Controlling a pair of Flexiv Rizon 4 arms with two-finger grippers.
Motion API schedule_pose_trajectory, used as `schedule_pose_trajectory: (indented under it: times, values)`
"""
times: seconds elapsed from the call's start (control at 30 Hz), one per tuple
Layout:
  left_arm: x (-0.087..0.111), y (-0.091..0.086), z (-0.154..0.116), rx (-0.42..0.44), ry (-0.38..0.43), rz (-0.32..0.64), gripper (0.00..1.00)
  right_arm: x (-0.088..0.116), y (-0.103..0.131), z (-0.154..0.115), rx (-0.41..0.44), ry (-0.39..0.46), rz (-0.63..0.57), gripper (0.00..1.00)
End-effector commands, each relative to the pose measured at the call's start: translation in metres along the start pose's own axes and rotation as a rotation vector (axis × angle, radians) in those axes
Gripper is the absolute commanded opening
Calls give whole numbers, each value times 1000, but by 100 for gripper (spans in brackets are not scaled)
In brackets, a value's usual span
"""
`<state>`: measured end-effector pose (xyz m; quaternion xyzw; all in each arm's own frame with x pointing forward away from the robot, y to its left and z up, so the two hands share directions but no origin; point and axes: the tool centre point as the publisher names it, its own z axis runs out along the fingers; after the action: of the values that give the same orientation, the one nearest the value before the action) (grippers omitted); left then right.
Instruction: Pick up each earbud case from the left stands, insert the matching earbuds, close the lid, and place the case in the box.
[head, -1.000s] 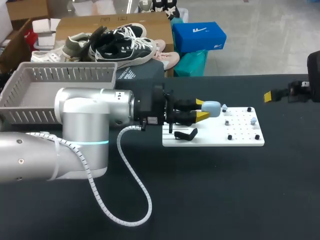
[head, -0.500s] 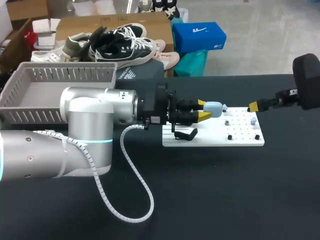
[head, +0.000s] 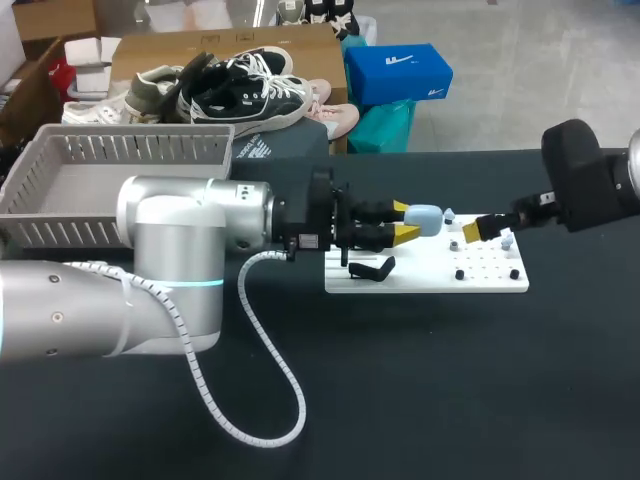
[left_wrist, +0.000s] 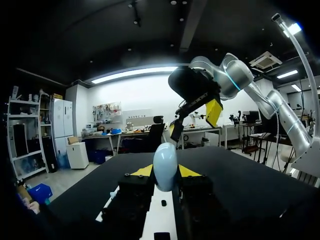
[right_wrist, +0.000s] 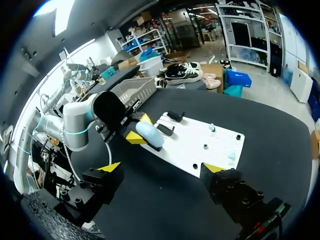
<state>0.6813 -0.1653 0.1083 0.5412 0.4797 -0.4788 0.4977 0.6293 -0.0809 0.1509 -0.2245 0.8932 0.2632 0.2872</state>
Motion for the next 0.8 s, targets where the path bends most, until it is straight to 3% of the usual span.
schedule_pose_trajectory:
  times: [0.03,0.43,0.8]
  values:
    - [0,-3,0,-9,0,2,0,-3,3,11,-8,12,2,100]
    - [0,-3,0,-9,0,2,0,-13,13,35,-31,52,-7,100]
    - [0,-3,0,-9,0,2,0,-18,7,50,-48,80,1,100]
